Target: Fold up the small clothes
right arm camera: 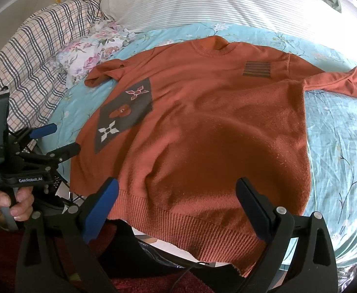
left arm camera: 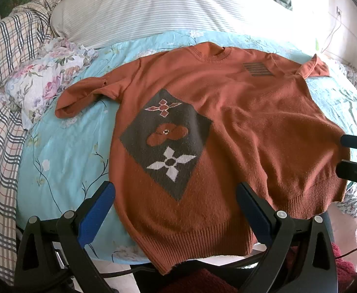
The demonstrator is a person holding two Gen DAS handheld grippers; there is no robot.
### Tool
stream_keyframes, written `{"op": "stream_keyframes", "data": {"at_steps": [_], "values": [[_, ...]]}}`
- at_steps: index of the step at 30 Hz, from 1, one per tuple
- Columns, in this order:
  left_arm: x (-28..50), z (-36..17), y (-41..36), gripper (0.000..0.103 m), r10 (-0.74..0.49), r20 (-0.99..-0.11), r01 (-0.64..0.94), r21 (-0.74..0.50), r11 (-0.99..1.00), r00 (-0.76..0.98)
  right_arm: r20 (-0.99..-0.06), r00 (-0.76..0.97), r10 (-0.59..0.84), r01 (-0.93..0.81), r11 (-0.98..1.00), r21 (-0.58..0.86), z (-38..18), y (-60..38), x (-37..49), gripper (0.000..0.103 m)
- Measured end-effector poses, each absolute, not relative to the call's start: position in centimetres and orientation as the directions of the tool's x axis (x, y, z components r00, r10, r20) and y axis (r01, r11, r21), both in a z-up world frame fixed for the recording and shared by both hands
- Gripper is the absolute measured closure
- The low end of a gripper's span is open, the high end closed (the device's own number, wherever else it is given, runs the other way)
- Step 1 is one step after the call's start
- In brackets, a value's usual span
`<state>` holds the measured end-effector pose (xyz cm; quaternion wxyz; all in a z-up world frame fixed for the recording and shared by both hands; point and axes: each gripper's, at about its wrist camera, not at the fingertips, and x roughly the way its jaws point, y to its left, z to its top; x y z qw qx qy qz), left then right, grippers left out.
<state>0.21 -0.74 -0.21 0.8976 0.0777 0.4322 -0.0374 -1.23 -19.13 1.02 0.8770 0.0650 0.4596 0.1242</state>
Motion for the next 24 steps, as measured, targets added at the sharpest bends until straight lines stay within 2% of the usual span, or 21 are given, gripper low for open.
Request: {"op": "stream_keyframes", "data": {"at_steps": [24], "values": [[0.38, -0.32, -0.49, 0.004, -0.027, -0.772, 0.15, 0.09, 0.985, 0.635, -0.785, 0.554, 0.279, -0.158, 0.96, 0.23, 1.02, -19.19, -0.93, 0.007]]}}
